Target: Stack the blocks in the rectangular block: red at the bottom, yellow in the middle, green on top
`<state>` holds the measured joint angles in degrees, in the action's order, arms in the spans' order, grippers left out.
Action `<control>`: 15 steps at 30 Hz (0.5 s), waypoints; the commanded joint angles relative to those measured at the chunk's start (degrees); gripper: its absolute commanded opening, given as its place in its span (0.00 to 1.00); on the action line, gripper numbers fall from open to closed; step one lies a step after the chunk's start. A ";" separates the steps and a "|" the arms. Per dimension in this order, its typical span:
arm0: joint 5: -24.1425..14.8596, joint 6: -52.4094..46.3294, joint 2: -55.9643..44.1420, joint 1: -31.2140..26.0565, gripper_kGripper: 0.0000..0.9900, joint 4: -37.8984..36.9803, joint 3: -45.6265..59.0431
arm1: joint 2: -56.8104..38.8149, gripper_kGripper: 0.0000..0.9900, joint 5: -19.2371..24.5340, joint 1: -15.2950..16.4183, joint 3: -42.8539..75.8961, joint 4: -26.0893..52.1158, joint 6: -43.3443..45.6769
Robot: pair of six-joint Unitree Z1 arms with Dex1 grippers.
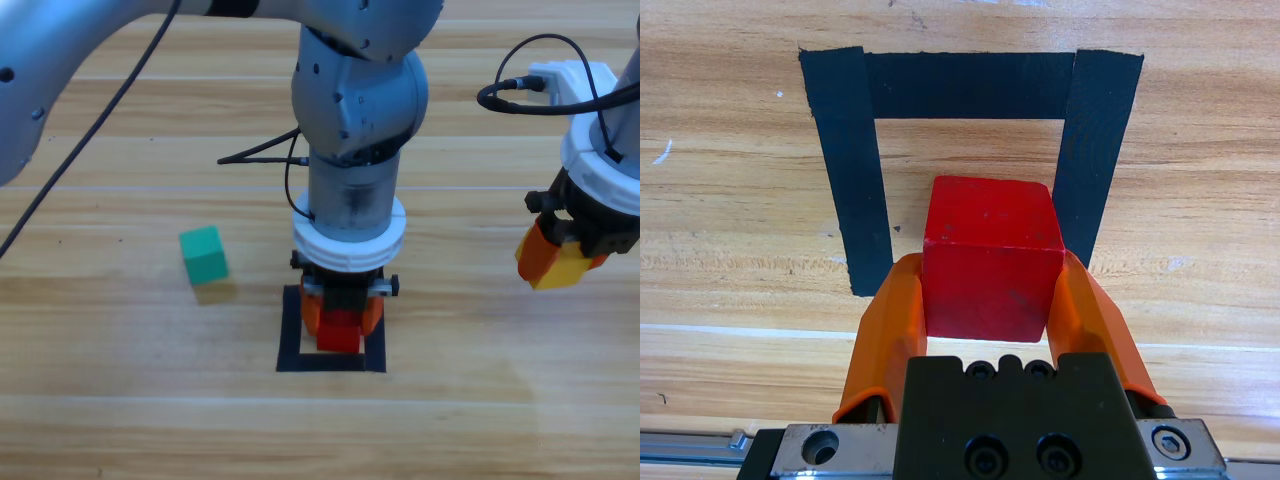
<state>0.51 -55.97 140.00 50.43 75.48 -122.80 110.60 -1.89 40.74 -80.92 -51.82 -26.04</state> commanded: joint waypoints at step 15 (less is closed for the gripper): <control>-1.48 -2.56 -2.98 -1.21 1.00 0.19 2.83 | -1.97 0.01 0.84 1.36 0.51 0.58 -0.32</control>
<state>-0.32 -57.91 139.19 50.20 75.48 -120.98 110.60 -1.89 40.74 -80.92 -51.82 -26.05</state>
